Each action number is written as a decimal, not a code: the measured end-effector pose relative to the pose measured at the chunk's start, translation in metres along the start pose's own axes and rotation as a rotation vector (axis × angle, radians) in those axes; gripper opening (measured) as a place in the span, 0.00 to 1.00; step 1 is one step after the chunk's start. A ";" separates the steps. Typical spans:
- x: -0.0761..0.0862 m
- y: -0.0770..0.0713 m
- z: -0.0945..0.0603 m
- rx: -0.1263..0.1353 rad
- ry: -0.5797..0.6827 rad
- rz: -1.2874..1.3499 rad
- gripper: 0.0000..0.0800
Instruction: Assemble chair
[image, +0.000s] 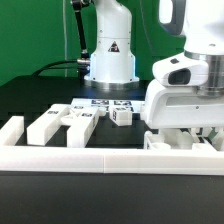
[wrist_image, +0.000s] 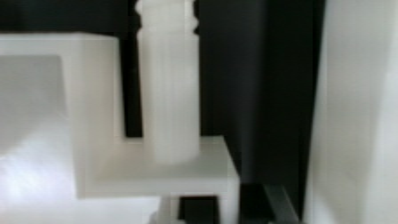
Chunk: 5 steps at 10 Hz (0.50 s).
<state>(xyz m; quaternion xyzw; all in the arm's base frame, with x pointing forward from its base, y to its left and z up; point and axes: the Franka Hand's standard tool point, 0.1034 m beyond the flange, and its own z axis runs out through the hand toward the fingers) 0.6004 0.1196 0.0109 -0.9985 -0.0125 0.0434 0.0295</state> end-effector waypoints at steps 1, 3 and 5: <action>0.000 -0.005 -0.002 0.001 -0.007 -0.003 0.04; -0.001 -0.006 -0.003 0.000 -0.021 -0.009 0.04; -0.001 0.002 -0.002 -0.010 -0.022 -0.003 0.17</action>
Offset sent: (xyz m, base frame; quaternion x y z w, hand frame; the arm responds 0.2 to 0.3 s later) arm 0.0000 0.0000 0.0000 0.0000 0.0000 0.0000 1.0000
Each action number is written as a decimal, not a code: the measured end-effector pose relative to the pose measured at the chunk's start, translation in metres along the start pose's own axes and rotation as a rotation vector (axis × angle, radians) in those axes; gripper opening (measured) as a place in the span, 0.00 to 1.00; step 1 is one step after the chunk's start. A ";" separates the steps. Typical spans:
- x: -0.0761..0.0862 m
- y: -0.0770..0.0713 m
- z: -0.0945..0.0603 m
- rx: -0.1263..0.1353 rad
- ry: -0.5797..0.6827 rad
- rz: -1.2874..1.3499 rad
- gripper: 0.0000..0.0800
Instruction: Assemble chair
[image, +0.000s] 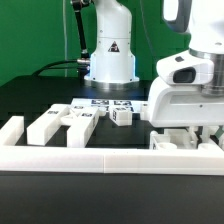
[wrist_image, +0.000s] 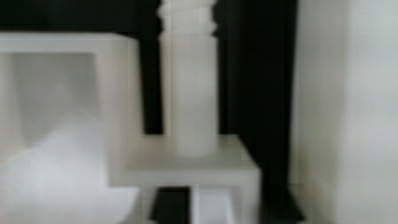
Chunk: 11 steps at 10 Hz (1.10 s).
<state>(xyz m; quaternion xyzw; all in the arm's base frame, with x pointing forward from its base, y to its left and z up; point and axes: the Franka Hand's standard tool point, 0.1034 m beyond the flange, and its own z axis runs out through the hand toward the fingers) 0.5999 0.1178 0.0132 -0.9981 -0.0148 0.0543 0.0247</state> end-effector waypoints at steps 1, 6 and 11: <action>0.000 0.006 0.000 -0.007 0.000 0.006 0.40; -0.021 0.027 -0.025 -0.017 0.007 -0.080 0.80; -0.057 0.020 -0.055 -0.010 0.018 -0.100 0.81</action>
Offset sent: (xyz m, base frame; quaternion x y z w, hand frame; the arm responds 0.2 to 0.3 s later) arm -0.0317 -0.0081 0.0052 -0.0189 -0.0087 -0.0635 0.9978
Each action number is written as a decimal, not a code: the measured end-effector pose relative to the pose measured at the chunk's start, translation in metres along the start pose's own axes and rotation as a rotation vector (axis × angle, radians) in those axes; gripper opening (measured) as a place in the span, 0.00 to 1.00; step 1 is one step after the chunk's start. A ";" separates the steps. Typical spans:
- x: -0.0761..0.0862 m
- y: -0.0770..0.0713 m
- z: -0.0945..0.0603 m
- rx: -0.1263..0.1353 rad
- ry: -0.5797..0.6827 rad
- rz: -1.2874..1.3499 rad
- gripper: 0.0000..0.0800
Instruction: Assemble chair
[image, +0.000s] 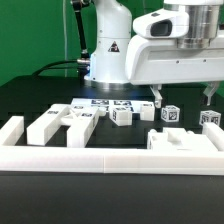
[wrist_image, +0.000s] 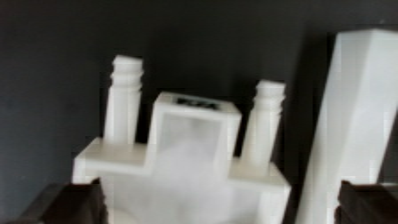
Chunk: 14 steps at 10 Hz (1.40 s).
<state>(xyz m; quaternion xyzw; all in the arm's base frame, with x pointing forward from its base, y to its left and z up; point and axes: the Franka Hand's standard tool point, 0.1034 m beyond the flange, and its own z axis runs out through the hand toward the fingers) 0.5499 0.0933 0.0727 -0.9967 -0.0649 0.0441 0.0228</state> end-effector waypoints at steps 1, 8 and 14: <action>-0.005 -0.011 0.003 -0.001 0.001 0.009 0.81; -0.014 -0.047 0.013 -0.002 -0.006 0.021 0.81; -0.068 -0.007 0.015 -0.014 -0.036 -0.001 0.81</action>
Offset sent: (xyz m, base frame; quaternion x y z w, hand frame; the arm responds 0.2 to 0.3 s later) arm -0.0085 0.0355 -0.0077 -0.0343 0.0195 -0.0087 0.9992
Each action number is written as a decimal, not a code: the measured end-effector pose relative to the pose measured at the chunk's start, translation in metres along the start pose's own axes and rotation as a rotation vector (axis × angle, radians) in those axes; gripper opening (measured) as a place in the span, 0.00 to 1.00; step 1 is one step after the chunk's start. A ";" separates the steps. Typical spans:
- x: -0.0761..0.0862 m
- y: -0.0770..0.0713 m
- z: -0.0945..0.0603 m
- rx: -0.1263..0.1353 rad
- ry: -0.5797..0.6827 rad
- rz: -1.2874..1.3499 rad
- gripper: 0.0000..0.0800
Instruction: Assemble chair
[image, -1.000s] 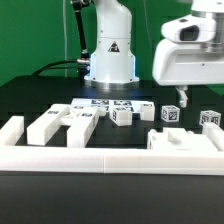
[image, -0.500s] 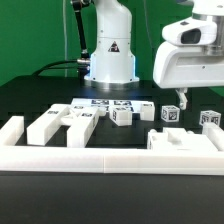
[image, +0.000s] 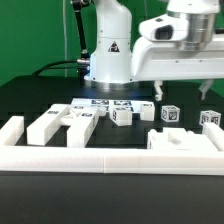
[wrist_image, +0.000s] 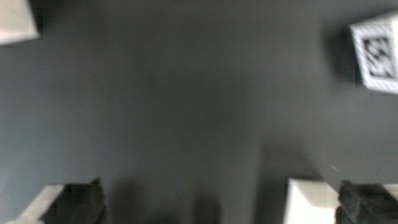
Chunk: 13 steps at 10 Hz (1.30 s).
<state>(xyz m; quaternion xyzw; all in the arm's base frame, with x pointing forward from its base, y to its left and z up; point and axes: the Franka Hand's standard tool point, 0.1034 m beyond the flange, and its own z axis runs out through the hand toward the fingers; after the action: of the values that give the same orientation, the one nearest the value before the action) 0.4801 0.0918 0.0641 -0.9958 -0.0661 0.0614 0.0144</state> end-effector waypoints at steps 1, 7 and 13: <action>-0.006 0.008 0.002 -0.002 0.008 -0.015 0.81; -0.022 0.033 0.009 -0.013 -0.016 0.092 0.81; -0.038 0.040 0.016 0.005 -0.181 0.103 0.81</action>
Offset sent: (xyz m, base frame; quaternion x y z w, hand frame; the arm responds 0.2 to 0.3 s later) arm 0.0000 0.0000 0.0000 0.0000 0.0000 0.0000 1.0000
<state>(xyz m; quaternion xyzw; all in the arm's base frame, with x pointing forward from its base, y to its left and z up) 0.4460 0.0477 0.0511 -0.9882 -0.0158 0.1520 0.0077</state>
